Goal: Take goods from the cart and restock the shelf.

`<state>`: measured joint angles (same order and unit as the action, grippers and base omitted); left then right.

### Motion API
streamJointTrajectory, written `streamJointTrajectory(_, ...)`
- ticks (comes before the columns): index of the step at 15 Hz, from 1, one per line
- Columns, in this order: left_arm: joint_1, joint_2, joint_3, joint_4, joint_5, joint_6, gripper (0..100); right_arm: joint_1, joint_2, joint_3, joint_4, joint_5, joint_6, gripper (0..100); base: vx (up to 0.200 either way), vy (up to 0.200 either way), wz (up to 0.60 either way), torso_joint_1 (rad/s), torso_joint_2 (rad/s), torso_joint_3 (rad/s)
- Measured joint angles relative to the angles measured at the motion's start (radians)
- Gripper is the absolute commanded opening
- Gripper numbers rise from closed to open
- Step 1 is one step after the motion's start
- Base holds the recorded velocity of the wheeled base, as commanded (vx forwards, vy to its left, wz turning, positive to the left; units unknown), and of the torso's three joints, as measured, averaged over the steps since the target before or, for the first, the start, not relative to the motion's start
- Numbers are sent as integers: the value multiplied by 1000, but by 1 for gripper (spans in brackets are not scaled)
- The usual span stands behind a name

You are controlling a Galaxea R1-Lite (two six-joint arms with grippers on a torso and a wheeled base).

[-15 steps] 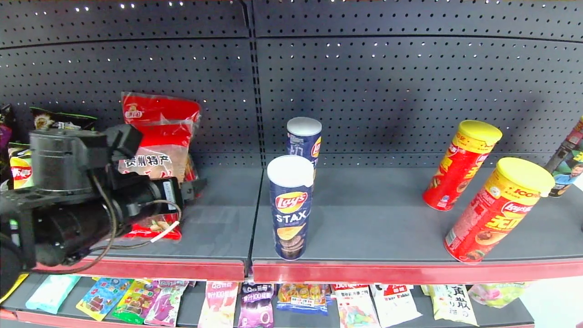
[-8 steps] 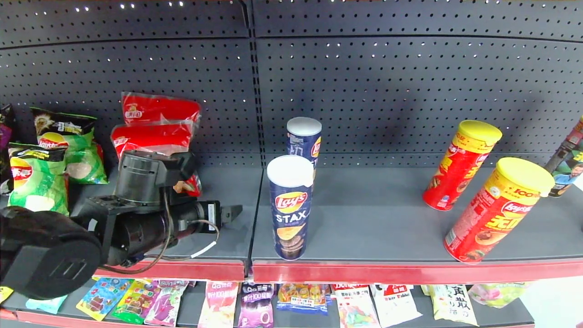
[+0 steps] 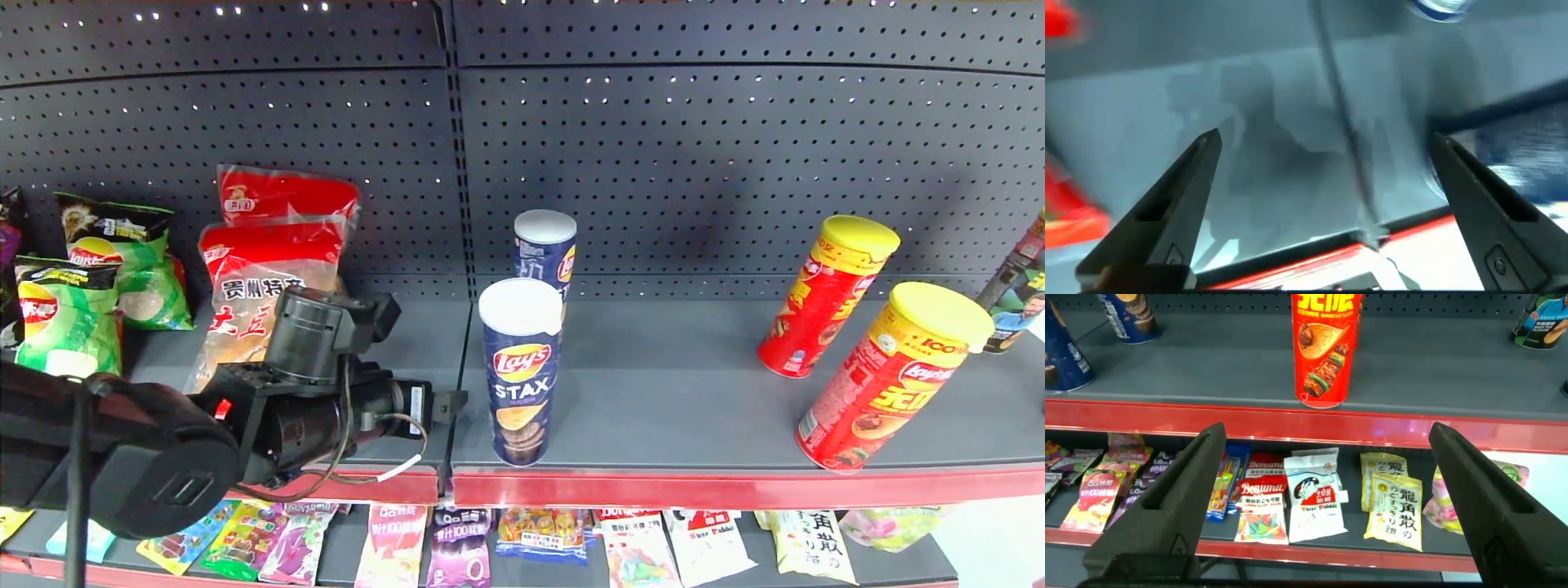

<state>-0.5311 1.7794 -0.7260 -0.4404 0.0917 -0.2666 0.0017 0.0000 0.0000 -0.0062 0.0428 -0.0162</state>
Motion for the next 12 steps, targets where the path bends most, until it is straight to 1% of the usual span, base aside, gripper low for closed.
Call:
streamJointTrajectory(3,-14,28,-14,-4,4,2,100,0,0,0,-1,0,0,100,0,0,0,0,0,0)
streamJointTrajectory(6,-17,43,-15,-2,6,26,100,0,0,0,0,0,0,100,0,0,0,0,0,0)
streamJointTrajectory(8,-19,50,-15,-1,6,29,100,0,0,0,0,0,0,100,0,0,0,0,0,0)
streamJointTrajectory(12,-41,76,-21,-6,9,29,100,0,0,0,0,0,0,100,0,0,0,0,0,0)
